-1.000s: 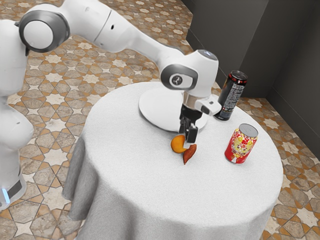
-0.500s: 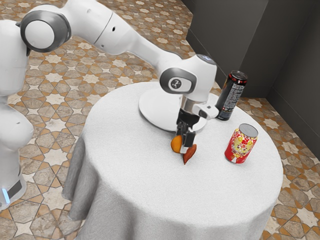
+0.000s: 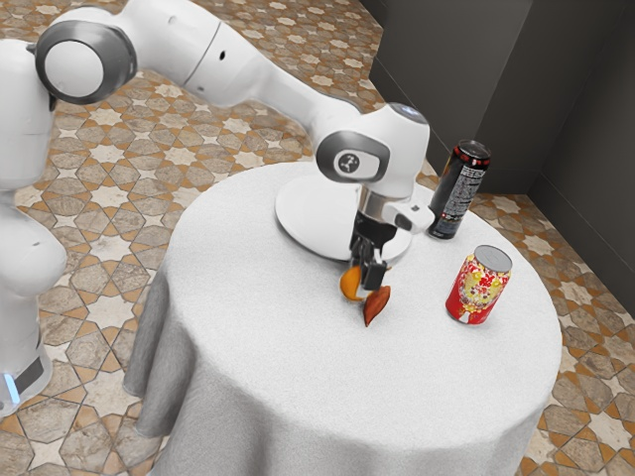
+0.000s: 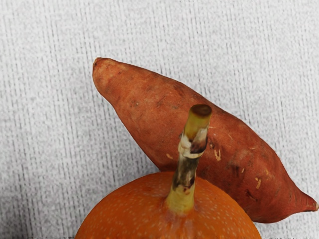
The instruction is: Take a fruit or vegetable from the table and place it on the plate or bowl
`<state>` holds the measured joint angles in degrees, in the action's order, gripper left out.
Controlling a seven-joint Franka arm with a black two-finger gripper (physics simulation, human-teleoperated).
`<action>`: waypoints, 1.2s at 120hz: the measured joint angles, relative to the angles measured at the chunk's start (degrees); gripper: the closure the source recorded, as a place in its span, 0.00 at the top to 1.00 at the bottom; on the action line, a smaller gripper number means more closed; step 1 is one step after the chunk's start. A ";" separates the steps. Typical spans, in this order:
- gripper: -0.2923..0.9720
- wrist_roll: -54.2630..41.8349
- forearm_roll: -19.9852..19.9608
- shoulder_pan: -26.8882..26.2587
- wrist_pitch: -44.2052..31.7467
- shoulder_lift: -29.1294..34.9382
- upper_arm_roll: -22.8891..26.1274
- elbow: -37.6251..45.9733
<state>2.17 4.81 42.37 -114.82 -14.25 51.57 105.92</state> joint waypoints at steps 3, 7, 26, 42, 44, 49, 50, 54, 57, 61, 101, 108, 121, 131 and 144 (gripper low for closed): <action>0.46 0.11 0.03 0.06 0.16 0.69 0.01 0.00; 0.45 0.27 0.07 0.14 0.47 1.74 0.03 0.00; 0.44 0.96 0.24 0.32 3.66 7.45 -0.15 -0.72; 0.43 1.25 1.40 0.81 9.18 9.57 -1.90 -5.75; 0.43 1.21 1.69 0.46 9.95 9.63 -2.73 -6.61; 0.44 0.92 2.23 -0.23 11.63 9.74 -5.42 -8.12; 0.44 0.84 2.30 -0.28 11.92 9.75 -6.00 -8.31; 0.44 0.45 2.48 -0.29 12.99 9.77 -8.48 -8.81; 0.44 0.11 2.57 0.08 13.69 9.76 -10.18 -9.03; 0.44 -0.43 2.61 0.59 14.48 9.65 -12.46 -9.36; 0.44 -6.67 3.60 5.23 17.93 -3.09 -14.70 -20.25; 0.46 -7.57 3.58 5.23 18.07 -3.36 -14.50 -20.46; 0.63 -10.12 3.04 5.21 18.18 -3.59 -14.55 -20.54; 0.69 -11.95 2.80 5.13 18.20 -3.59 -14.51 -20.55; 0.73 -13.64 2.87 2.92 18.22 -0.88 -14.61 -20.40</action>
<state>-11.47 7.68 45.28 -96.60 -15.13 36.96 85.53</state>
